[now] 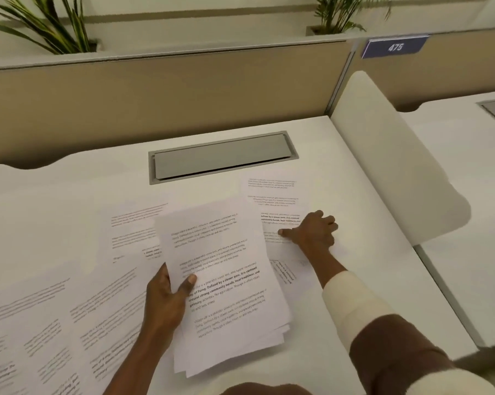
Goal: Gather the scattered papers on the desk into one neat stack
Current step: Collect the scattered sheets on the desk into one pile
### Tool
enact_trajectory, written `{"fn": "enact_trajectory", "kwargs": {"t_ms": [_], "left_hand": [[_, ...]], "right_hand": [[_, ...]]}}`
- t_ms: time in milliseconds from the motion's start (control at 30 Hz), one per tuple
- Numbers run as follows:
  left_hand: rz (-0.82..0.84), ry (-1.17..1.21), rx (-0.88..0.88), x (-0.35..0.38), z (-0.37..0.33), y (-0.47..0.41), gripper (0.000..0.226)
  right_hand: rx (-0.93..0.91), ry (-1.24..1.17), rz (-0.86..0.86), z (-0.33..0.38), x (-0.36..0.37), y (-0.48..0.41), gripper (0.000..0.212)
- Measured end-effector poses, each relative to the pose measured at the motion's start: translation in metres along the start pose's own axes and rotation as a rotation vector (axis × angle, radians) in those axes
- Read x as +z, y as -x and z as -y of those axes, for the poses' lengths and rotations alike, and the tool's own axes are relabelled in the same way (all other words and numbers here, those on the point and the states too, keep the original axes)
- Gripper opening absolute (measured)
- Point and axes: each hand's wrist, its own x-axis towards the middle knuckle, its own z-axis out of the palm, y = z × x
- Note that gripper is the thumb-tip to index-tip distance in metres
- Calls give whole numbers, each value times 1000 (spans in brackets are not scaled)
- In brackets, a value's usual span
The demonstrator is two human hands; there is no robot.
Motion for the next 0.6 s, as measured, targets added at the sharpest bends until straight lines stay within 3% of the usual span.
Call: {"fn": "enact_trajectory", "kwargs": {"t_ms": [233,367,500,600], "left_hand": [[-38,26,-29,-8,19,-1,46],[-46,2,-47,-14,30,3,41],[-64,-8,-99,-19,42,5,43],[-88,-19,-155,-22,51,4,42]], "right_hand": [[50,-115,65,1,1,-9,122],[47,-287,46,-4,-2,-8,74],[-114,-426,-52,-17,-13,4,61],[-297,-565,-157,-32,-26,12,35]]}}
